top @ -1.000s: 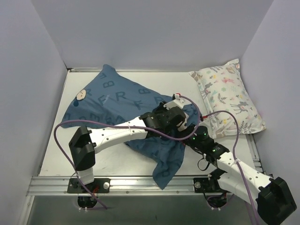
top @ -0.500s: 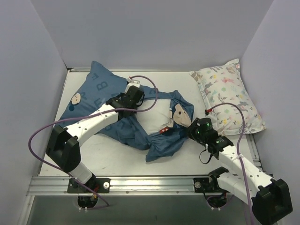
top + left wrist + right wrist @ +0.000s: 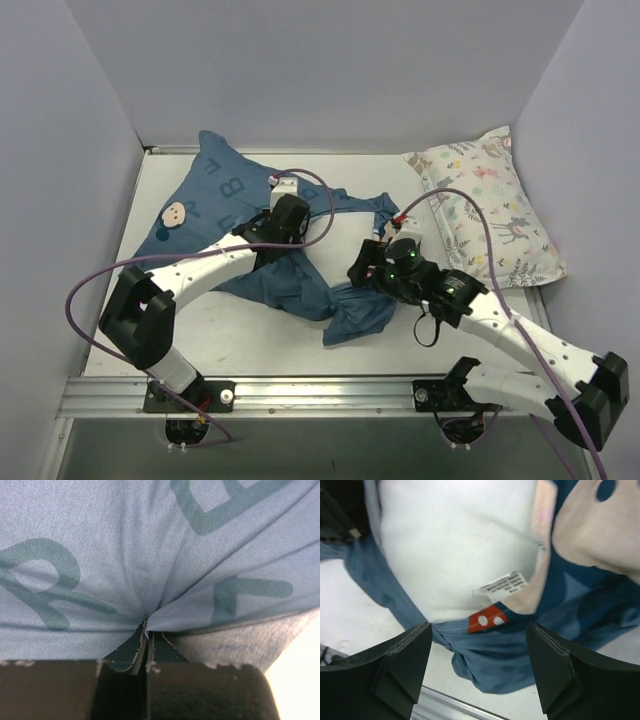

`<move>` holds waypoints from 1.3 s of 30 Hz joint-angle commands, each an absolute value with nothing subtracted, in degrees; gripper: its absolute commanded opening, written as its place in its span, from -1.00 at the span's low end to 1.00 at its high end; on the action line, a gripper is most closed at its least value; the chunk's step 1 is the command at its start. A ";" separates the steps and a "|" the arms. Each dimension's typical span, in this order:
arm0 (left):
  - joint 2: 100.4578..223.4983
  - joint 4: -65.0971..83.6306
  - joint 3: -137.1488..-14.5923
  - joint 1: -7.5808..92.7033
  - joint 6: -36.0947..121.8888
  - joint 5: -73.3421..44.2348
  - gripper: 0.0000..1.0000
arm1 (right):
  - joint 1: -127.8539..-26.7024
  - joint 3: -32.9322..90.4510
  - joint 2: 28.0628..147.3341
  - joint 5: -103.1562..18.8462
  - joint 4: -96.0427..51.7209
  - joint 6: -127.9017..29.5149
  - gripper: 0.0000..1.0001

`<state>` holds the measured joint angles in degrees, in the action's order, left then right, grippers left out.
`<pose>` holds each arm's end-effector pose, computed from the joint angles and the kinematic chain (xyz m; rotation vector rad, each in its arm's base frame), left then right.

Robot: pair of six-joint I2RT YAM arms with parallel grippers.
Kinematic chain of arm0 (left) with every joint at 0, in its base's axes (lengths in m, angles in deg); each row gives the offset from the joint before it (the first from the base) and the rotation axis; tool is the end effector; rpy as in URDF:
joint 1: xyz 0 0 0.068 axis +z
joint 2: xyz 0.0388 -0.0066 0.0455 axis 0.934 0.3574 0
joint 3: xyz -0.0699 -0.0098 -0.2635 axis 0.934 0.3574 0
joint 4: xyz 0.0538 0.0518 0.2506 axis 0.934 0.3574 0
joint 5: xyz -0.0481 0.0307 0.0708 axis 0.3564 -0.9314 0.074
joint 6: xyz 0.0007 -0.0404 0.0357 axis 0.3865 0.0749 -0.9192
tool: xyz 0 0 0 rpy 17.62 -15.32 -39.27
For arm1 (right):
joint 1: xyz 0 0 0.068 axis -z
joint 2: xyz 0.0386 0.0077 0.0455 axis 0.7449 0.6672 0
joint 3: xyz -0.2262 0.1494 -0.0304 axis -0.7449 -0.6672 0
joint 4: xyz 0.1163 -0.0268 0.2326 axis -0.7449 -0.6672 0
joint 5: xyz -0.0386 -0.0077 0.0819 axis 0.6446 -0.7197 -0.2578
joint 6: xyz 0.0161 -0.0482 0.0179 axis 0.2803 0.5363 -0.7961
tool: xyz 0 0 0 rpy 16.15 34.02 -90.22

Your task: Remove the pillowcase from the pillow

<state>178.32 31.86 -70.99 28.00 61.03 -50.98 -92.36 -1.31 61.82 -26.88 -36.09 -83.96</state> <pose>0.2753 -0.2177 0.2561 -0.0103 2.2443 -0.0796 0.1615 0.1504 0.3037 0.0422 2.0863 0.8169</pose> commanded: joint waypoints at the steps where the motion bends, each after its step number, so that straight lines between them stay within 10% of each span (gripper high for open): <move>1: 181.23 30.36 -68.83 25.73 65.51 -41.53 -1.00 | -93.94 -1.07 70.40 -22.74 -38.71 -86.32 0.50; 5: 182.02 29.13 -69.53 25.99 65.59 -41.71 -1.00 | -91.93 -5.64 73.94 -22.47 -36.69 -87.64 0.49; 9: 183.42 28.16 -69.97 27.40 67.08 -40.83 -1.00 | -91.48 -10.65 69.47 -24.32 -36.77 -89.40 -0.60; 20: 187.82 27.19 -75.33 33.02 67.97 -38.64 -1.00 | -82.08 -30.78 51.18 -33.72 -38.53 -94.67 -0.85; 33: 185.54 32.28 -76.83 33.91 59.64 -31.52 -0.99 | -79.79 -40.90 78.94 -45.05 10.04 -98.19 -1.00; 39: 179.74 36.41 -78.31 29.78 54.18 -37.13 -0.20 | -81.46 -36.87 70.98 -41.47 4.22 -95.47 -0.99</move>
